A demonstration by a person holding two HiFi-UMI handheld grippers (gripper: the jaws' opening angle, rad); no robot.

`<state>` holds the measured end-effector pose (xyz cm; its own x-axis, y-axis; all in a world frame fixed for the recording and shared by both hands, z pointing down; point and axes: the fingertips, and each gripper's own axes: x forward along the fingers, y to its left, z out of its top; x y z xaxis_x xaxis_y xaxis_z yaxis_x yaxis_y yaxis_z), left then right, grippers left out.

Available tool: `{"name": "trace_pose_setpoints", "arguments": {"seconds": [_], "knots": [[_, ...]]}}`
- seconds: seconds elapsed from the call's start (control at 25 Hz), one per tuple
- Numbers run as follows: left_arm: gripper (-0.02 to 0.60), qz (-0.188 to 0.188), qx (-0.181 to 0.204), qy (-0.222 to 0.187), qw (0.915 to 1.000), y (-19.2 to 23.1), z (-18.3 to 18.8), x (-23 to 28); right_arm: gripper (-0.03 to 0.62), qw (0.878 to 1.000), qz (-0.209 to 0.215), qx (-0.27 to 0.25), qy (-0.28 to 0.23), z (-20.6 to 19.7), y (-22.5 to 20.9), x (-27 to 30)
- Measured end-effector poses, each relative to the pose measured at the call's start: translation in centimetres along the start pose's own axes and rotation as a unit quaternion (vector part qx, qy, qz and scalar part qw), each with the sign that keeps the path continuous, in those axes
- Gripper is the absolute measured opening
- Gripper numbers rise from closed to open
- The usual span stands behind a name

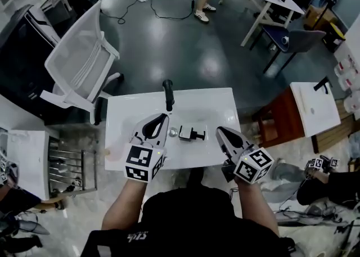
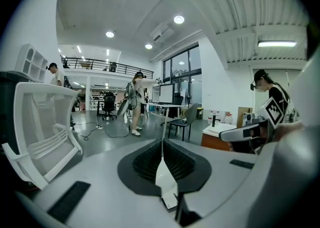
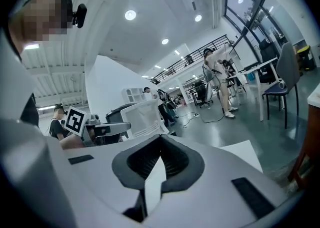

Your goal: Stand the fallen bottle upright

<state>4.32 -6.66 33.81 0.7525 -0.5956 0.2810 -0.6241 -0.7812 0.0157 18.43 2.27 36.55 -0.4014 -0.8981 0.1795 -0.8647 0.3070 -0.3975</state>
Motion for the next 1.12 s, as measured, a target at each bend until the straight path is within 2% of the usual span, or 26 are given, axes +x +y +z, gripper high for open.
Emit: {"name": "trace_pose_setpoints", "arguments": {"seconds": [0.2,0.32,0.64,0.92,1.12], "knots": [[0.026,0.030,-0.016,0.015,0.9993,0.6,0.3,3.6,0.012,0.999,0.043,-0.005,0.023,2.0,-3.7,2.5],[0.026,0.038,-0.022,0.020,0.9988,1.0,-0.3,4.4,0.012,0.998,0.039,-0.007,0.049,1.4,-4.9,3.5],[0.026,0.026,-0.024,0.027,0.9990,3.0,-2.9,4.6,0.012,0.997,0.014,0.007,0.079,-2.3,-4.8,5.6],[0.026,-0.005,-0.020,0.054,0.9983,5.4,-5.8,4.0,0.012,0.993,-0.006,-0.025,0.112,-5.1,-2.2,8.6],[0.026,-0.014,-0.040,0.075,0.9963,6.6,-8.4,4.8,0.012,0.989,-0.009,-0.021,0.147,-7.4,-2.7,10.7]]}}
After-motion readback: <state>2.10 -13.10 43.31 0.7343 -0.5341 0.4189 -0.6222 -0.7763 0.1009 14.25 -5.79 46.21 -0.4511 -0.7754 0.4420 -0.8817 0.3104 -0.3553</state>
